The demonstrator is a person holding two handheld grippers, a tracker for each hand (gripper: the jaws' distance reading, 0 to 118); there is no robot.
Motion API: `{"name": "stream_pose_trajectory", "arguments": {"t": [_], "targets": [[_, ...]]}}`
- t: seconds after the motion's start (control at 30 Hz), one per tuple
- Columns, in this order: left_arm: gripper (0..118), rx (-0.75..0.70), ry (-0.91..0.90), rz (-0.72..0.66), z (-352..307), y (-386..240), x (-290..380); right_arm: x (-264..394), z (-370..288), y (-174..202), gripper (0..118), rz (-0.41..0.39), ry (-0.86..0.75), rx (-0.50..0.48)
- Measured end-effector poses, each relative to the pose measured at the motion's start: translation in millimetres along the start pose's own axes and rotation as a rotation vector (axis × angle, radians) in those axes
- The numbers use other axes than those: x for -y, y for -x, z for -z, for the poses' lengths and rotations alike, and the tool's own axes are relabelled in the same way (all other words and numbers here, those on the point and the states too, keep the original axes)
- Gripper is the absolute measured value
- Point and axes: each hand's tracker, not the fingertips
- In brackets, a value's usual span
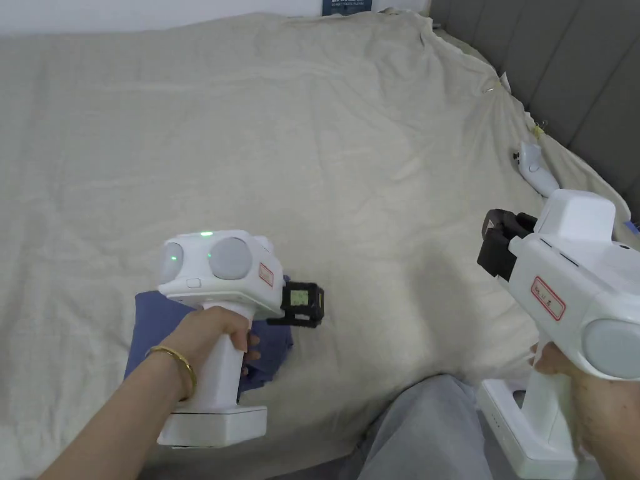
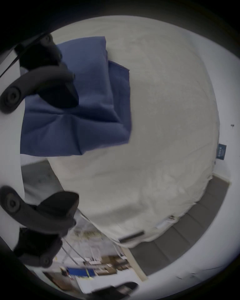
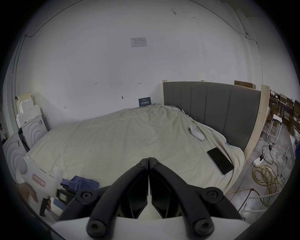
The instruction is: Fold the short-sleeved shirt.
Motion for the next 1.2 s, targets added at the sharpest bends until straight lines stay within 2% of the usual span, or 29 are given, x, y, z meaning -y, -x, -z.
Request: {"name": "stream_pose_trajectory", "arguments": {"t": [0.07,0.17,0.2,0.23,0.27,0.3,0.33,0.37,0.4,0.57,0.73,0.87,1.07,1.2], "targets": [[111,0.03,-0.099,-0.018,-24,9,-6,-1,1,4,0,-0.007,0.0,-0.002],[111,0.003,-0.228,-0.02,-60,24,-10,-4,2,10,0,-0.011,-0.004,-0.013],[106,-0.031,-0.278,-0.009,-70,31,-10,-4,2,13,0,-0.012,-0.006,-0.017],[95,-0.084,-0.328,-0.007,-78,36,-7,-5,3,15,0,-0.015,-0.007,-0.022],[77,-0.135,-0.378,-0.004,-85,39,-4,-6,3,18,0,-0.02,-0.009,-0.026],[40,-0.186,-0.422,0.006,-88,42,1,-7,4,21,0,-0.022,-0.011,-0.03],[17,-0.24,-0.441,0.029,-86,43,6,-7,4,23,0,-0.025,-0.011,-0.035],[4,-0.286,-0.451,0.044,-84,43,11,-8,5,26,0,-0.028,-0.009,-0.04],[0,-0.32,-0.455,0.054,-77,42,19,-9,6,29,0,-0.033,-0.009,-0.043],[0,-0.263,-0.43,0.034,-42,33,51,-10,6,36,0,-0.056,-0.006,-0.055],[0,-0.217,-0.333,0.101,8,1,81,-9,6,34,0,-0.075,0.0,-0.049],[0,-0.208,-0.278,0.141,40,-21,84,-9,5,29,0,-0.071,0.006,-0.04],[0,-0.271,-0.267,0.264,63,-45,79,-8,4,22,0,-0.08,0.02,-0.024],[0,-0.262,-0.238,0.269,69,-52,68,-8,5,20,0,-0.072,0.025,-0.02]]}}
